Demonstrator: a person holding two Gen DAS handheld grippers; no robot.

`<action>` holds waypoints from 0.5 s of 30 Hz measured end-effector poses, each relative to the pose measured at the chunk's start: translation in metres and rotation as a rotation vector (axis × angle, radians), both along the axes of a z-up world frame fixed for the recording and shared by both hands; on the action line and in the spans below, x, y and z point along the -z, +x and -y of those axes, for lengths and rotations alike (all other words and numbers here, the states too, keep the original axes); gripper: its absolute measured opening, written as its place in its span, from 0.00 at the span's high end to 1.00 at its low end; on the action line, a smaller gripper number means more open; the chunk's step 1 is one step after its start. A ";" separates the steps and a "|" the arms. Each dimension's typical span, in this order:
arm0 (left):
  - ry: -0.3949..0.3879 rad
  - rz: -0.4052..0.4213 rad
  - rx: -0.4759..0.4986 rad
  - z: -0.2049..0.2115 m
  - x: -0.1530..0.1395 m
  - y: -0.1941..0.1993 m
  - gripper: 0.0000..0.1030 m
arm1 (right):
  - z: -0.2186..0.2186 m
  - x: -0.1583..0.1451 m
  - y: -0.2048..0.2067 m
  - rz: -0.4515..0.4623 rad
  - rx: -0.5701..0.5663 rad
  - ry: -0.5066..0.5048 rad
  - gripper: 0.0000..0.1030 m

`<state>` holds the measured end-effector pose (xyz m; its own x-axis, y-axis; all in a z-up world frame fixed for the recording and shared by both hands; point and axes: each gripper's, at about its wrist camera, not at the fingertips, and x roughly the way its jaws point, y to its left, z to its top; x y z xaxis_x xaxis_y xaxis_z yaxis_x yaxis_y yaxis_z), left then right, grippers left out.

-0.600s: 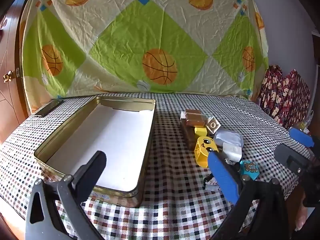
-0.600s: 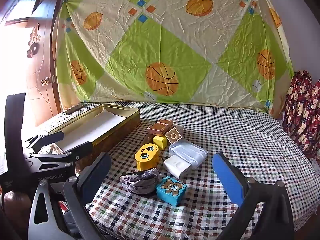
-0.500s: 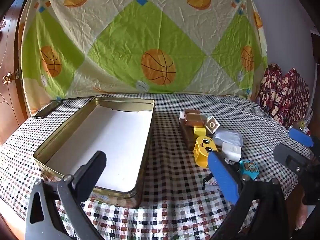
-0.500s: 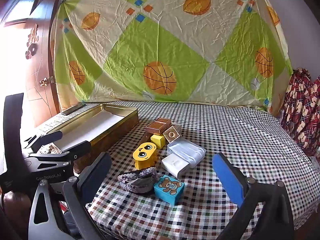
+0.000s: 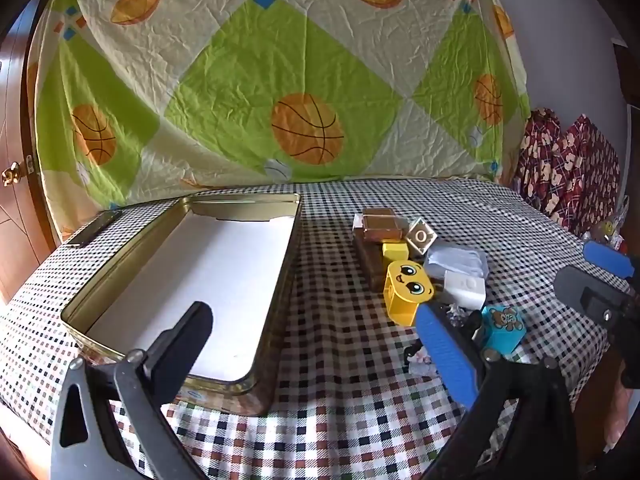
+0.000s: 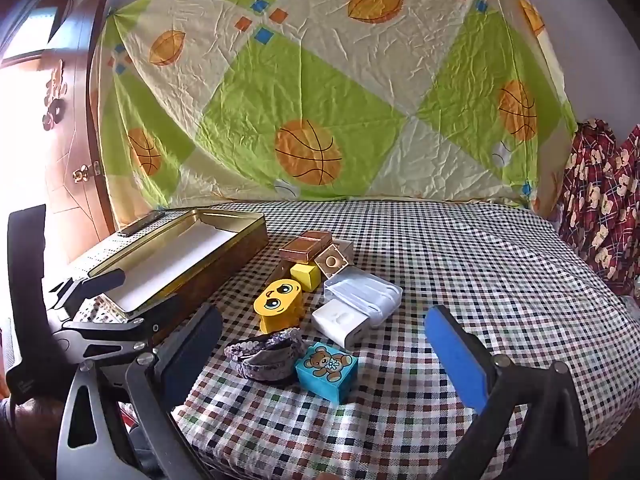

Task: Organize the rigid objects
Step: 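Move left tool to amethyst geode while right tool approaches blue teddy-bear block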

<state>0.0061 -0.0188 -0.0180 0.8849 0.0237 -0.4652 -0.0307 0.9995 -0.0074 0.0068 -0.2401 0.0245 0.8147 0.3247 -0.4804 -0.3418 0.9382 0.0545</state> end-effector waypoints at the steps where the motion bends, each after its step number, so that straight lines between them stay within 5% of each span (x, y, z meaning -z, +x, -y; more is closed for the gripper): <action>1: 0.004 -0.002 -0.004 0.000 0.000 0.001 0.00 | 0.001 0.000 0.001 -0.004 0.001 0.004 0.01; 15: 0.014 -0.008 0.012 0.005 0.002 0.001 0.00 | 0.008 0.009 0.004 -0.015 0.033 0.016 0.01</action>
